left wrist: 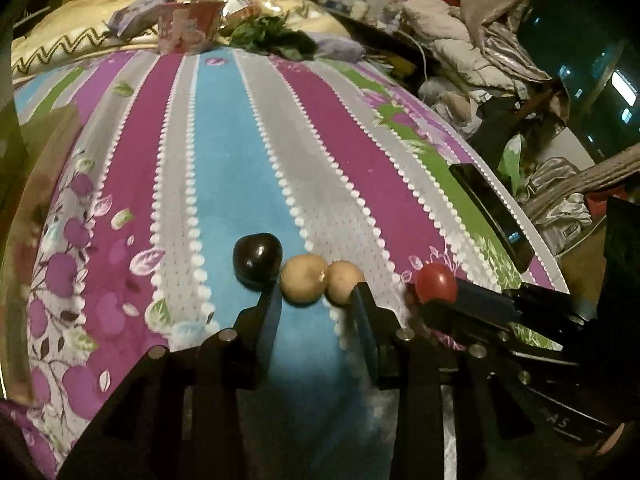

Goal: Organize fruits
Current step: 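Grasp the red fruit with the right tool while the left tool grasps the dark plum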

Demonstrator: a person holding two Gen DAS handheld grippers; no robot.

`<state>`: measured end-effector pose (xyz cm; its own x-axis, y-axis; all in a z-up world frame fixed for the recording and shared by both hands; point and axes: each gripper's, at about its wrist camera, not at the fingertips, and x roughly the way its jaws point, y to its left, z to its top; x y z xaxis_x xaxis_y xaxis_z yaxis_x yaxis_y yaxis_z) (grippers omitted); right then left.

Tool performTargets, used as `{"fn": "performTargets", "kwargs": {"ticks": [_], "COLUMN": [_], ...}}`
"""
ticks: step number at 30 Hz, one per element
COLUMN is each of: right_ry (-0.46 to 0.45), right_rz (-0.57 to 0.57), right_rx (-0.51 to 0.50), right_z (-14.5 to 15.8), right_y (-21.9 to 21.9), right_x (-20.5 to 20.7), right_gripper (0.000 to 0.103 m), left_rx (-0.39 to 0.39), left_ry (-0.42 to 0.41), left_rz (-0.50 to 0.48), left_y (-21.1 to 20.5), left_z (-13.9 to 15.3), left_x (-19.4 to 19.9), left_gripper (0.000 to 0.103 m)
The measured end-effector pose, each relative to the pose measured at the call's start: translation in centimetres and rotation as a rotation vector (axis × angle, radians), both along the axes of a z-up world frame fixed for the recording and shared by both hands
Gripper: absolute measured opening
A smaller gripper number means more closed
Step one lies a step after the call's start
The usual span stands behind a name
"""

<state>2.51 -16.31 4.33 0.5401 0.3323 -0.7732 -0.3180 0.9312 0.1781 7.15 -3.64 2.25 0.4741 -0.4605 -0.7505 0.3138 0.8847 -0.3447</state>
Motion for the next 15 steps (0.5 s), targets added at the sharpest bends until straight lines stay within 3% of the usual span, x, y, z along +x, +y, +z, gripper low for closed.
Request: {"fn": "performTargets", "kwargs": {"ticks": [7, 10, 12, 15], "right_ry": [0.010, 0.012, 0.014, 0.016], "right_rz": [-0.003, -0.011, -0.016, -0.022], "right_rx": [0.016, 0.028, 0.032, 0.034], "right_z": [-0.4, -0.3, -0.4, -0.5], "right_y": [-0.1, -0.5, -0.7, -1.1], "right_x": [0.5, 0.5, 0.4, 0.2], "right_gripper": [0.025, 0.025, 0.025, 0.025], "left_rx": [-0.036, -0.045, -0.046, -0.025], "left_ry": [-0.029, -0.026, -0.028, -0.023], "left_rz": [-0.016, -0.024, -0.031, -0.037], "left_y": [-0.7, -0.5, -0.5, -0.5], "left_z": [-0.2, -0.2, 0.0, 0.2], "left_x": [0.5, 0.5, 0.4, 0.0], "left_gripper": [0.041, 0.037, 0.016, 0.006]}}
